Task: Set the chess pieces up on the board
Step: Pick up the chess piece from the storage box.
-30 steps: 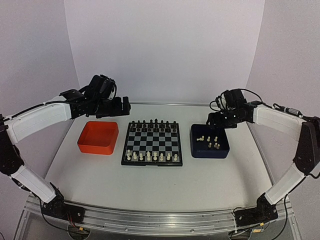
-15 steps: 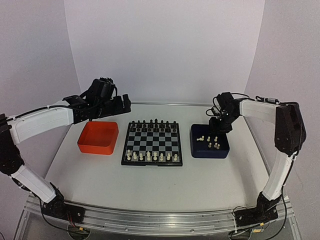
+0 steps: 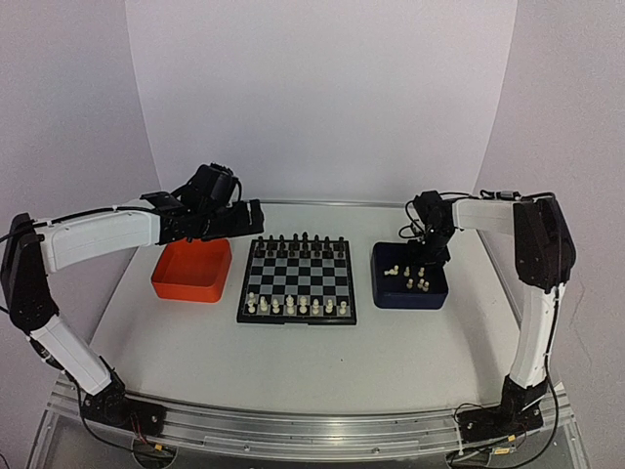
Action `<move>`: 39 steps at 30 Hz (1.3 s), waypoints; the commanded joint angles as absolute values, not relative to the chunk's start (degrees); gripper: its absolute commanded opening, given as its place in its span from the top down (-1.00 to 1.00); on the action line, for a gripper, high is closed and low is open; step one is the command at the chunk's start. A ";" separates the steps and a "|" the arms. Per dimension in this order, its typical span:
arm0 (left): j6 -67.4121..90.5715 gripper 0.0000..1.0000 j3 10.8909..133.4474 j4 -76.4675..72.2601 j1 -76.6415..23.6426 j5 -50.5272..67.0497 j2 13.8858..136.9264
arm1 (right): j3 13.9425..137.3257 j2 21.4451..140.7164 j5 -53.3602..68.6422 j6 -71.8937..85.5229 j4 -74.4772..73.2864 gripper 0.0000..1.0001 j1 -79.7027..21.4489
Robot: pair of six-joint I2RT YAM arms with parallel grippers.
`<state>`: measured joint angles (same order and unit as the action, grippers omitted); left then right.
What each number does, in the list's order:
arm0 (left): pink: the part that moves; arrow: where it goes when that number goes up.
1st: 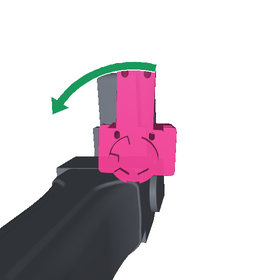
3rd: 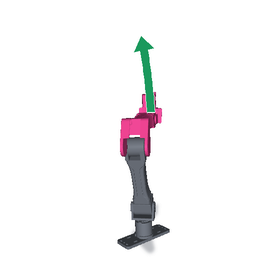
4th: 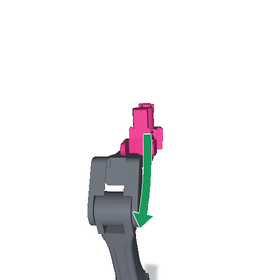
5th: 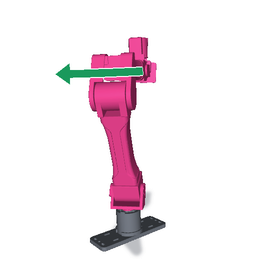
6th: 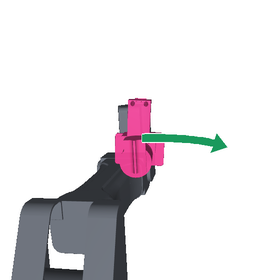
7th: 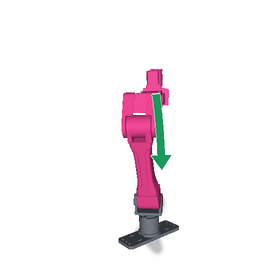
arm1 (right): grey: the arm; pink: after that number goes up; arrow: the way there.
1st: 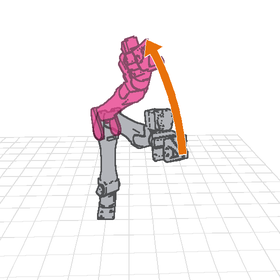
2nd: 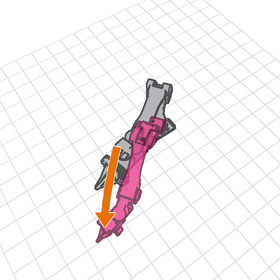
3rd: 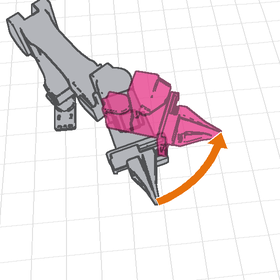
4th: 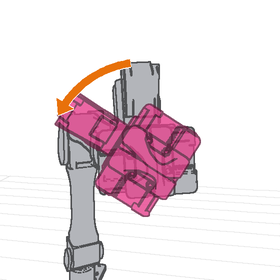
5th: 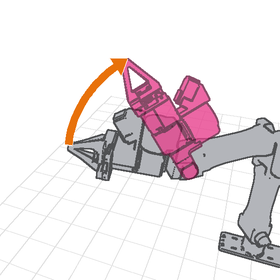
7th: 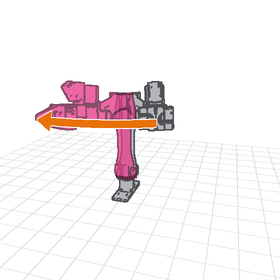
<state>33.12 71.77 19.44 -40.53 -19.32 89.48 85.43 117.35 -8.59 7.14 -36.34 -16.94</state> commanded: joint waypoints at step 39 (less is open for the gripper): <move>32.77 -0.99 75.27 18.63 -39.64 -15.43 93.37 | 85.97 100.27 3.30 -1.05 -38.23 1.00 -20.88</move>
<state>32.99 73.06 19.44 -39.92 -16.17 92.74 84.74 103.28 -6.55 2.86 -37.32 -16.67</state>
